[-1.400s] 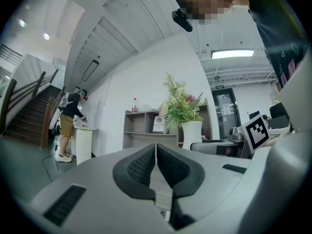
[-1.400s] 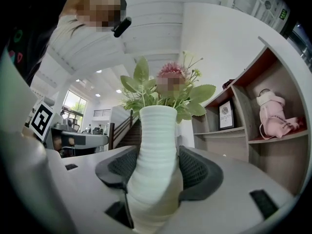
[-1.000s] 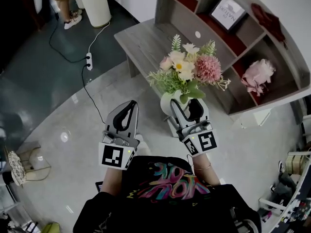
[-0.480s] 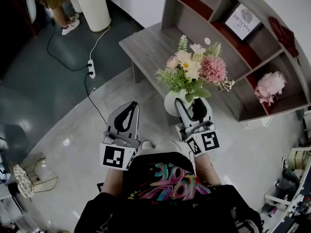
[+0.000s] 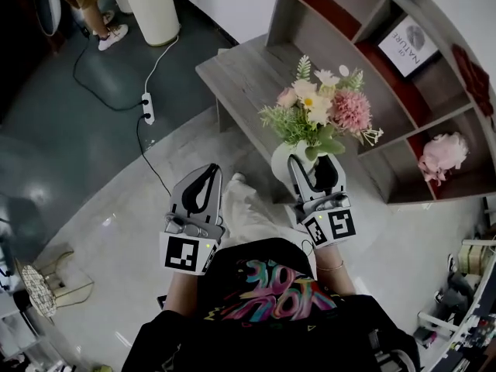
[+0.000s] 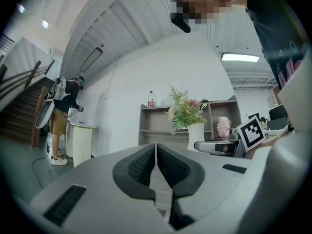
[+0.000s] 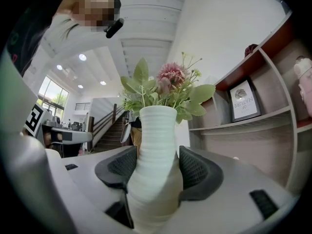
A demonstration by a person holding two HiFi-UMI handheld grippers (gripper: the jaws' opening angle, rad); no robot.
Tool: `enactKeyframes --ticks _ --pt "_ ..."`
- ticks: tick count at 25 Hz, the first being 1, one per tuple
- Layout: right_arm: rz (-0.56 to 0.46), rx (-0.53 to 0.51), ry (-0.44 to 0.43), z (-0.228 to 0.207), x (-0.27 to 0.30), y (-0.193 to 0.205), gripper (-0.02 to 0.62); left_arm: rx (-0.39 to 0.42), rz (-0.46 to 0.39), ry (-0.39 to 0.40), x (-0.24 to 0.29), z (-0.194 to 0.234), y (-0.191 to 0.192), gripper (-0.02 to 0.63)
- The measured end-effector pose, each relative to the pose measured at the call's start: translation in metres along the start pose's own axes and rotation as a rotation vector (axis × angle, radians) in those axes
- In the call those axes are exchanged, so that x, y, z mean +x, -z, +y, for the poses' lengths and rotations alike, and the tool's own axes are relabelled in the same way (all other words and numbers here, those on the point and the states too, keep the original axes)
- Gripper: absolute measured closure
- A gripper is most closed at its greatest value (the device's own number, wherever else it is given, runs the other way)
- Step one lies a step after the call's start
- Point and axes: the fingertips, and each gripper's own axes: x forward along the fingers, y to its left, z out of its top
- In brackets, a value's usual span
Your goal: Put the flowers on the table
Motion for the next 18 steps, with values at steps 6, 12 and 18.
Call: enactKeyframes --ticks 6,12,18 --pt "-0.017 0.036 -0.048 0.006 -0.087 -0.025 0.308 0.046 0.014 -0.048 -0.055 -0.078 -0.033 0.574" --pt "0.003 0.084 -0.113 0.068 -0.185 -0.042 0.308 0.082 0.060 -0.093 -0.154 -0.141 -0.068 0.574" --pt "-0.011 0.097 -0.081 0.043 -0.136 -0.047 0.308 0.088 0.069 -0.053 -0.100 -0.109 -0.070 0.574"
